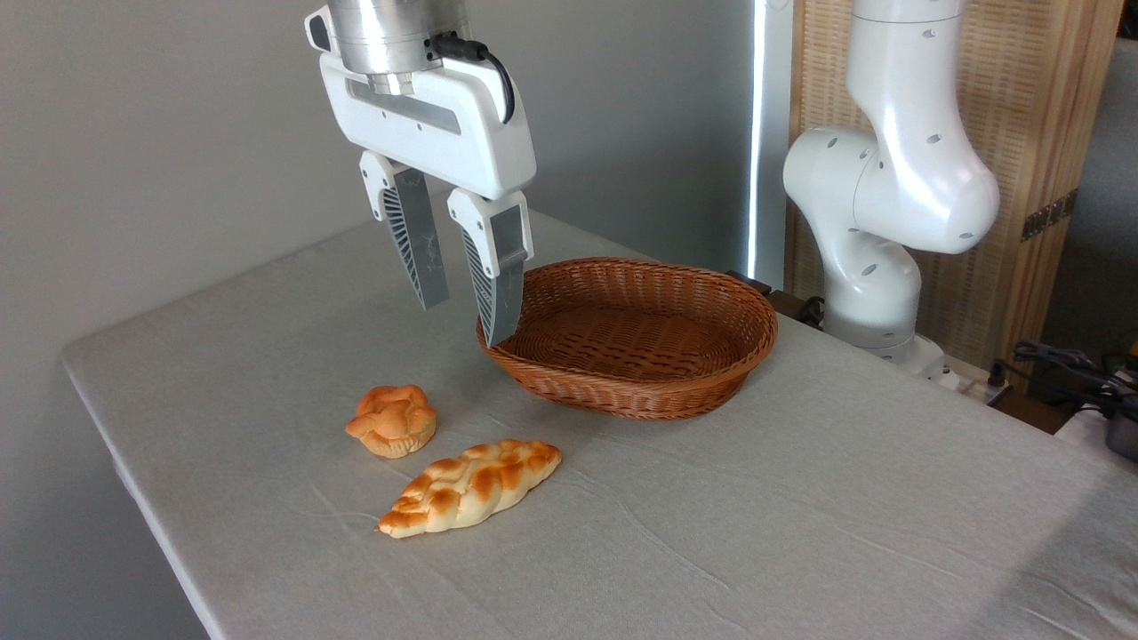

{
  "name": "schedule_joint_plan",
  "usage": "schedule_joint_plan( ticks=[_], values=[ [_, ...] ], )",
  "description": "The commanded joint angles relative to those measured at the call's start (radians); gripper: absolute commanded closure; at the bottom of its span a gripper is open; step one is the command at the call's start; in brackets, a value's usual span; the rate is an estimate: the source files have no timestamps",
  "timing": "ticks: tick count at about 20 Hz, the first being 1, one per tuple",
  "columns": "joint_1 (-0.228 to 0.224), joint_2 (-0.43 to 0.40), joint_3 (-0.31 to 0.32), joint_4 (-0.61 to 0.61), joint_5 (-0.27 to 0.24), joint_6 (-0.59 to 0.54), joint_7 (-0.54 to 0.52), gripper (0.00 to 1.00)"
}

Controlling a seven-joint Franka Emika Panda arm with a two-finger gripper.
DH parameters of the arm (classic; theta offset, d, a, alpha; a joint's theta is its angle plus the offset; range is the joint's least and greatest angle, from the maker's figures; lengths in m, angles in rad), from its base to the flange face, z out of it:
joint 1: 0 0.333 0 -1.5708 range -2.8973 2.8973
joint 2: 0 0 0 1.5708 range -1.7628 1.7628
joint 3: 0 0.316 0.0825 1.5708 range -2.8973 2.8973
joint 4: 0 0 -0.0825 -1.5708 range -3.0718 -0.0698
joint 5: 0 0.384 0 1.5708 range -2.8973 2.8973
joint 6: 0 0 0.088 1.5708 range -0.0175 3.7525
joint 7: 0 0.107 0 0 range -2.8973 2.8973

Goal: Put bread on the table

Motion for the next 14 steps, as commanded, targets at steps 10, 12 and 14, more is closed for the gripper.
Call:
schedule_joint_plan(
  ticks=[10,12,14],
  values=[
    [0.009,0.015,0.003,0.036,0.011,-0.035,0.023,0.00],
    [0.009,0.017,0.005,0.036,0.011,-0.035,0.024,0.00],
    [0.009,0.015,0.003,0.036,0.011,-0.035,0.024,0.00]
  ],
)
